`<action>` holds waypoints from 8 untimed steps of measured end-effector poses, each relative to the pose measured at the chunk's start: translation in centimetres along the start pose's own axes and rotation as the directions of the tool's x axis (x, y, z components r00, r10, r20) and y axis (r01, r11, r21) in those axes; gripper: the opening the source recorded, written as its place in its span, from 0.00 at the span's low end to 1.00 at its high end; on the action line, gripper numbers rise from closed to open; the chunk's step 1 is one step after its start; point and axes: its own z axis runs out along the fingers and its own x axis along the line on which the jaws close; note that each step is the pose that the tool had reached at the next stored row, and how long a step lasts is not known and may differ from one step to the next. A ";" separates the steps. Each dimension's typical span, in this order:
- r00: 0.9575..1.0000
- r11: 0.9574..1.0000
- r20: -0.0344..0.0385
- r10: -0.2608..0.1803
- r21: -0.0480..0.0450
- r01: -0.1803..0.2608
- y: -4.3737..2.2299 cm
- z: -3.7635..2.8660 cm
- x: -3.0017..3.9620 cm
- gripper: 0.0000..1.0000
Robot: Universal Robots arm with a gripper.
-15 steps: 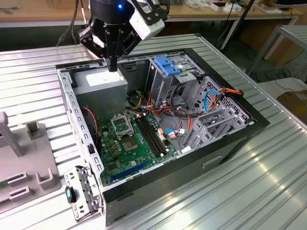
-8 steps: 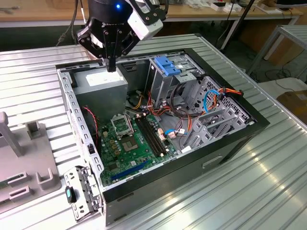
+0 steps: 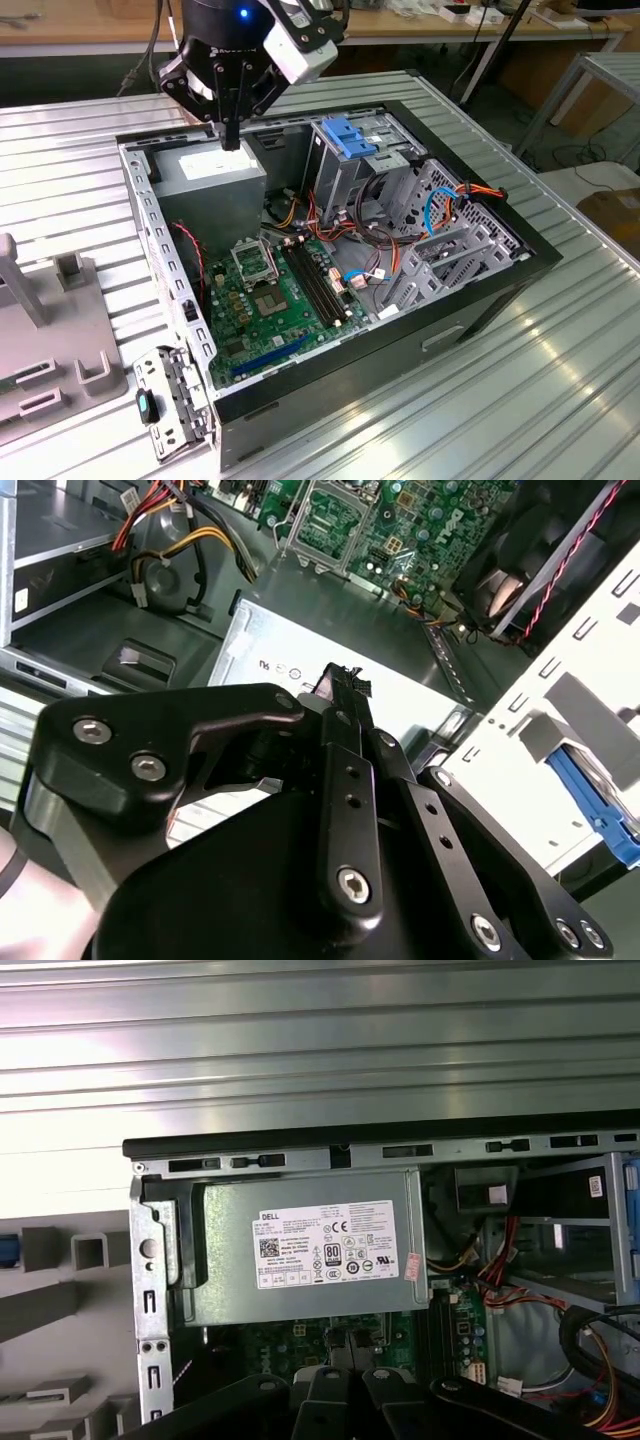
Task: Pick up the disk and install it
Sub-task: 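Reach for the disk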
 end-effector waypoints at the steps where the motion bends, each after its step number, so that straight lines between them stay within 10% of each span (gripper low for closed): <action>1: 1.000 1.000 0.000 0.000 0.000 0.000 0.00 0.00 0.03 0.11; 8: 1.000 1.000 0.000 0.000 0.000 0.000 -0.02 -0.01 0.28 0.11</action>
